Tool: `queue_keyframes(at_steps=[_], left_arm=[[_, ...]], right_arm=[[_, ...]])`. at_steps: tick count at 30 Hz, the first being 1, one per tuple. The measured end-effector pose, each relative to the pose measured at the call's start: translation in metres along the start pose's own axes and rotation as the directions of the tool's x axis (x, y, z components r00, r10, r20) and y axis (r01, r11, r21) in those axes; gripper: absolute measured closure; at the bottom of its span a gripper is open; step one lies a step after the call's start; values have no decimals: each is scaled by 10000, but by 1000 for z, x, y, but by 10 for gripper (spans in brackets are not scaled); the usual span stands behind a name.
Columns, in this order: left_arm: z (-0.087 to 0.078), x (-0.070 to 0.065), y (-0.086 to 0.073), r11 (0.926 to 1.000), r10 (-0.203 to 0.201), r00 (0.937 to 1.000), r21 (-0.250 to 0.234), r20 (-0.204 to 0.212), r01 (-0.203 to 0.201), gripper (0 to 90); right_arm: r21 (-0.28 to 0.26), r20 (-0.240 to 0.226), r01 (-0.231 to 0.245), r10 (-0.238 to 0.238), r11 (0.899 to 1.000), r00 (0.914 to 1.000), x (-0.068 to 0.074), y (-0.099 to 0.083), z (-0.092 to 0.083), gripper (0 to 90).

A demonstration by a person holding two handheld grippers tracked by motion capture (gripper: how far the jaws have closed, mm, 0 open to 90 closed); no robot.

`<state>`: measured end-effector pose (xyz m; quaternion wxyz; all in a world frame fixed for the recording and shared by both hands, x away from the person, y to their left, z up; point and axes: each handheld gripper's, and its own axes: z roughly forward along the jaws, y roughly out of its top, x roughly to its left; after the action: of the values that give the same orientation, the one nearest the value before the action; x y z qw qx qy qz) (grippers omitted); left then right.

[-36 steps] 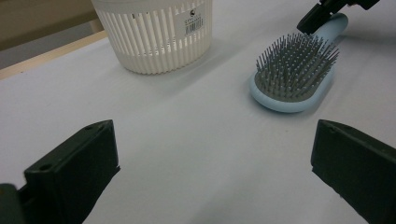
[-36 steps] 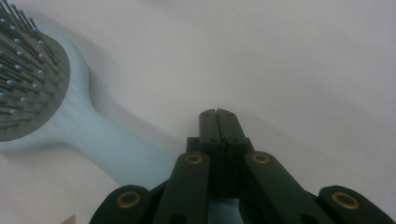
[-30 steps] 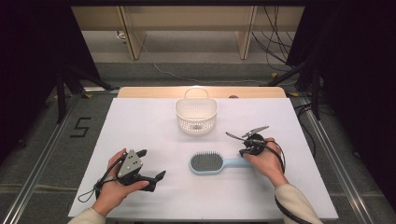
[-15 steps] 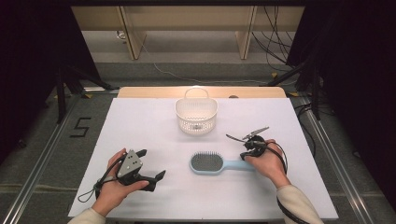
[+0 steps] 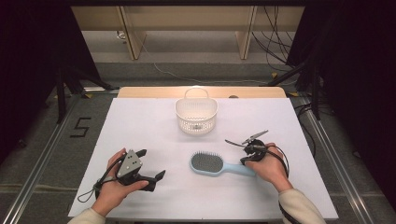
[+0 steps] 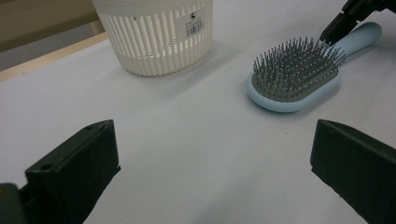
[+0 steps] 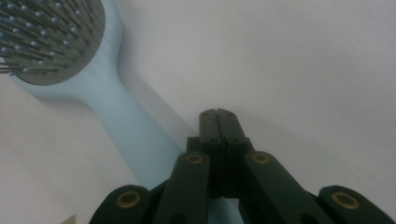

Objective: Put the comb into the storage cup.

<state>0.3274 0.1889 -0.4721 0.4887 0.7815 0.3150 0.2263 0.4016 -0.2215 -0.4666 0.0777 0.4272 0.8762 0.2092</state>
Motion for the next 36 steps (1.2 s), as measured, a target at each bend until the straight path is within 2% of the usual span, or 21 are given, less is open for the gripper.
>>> queue_keyframes(at_steps=[12,18,28,36], left_arm=[[-1,0,0,10000,-26,10000,-2,-17,26,8],[-1,0,0,10000,-17,10000,-5,-14,17,7],[-1,0,0,10000,-30,10000,-3,-13,30,7],[-1,0,0,10000,-19,10000,-8,-10,19,7]], right_arm=[[487,-211,451,-441,9978,9988,12,-5,-5,900],[761,-356,774,-748,9941,9966,23,-12,-9,900],[918,-362,1260,-1231,9878,9917,38,-19,-12,900],[1015,-428,1405,-1368,9849,9897,44,-22,-13,900]])
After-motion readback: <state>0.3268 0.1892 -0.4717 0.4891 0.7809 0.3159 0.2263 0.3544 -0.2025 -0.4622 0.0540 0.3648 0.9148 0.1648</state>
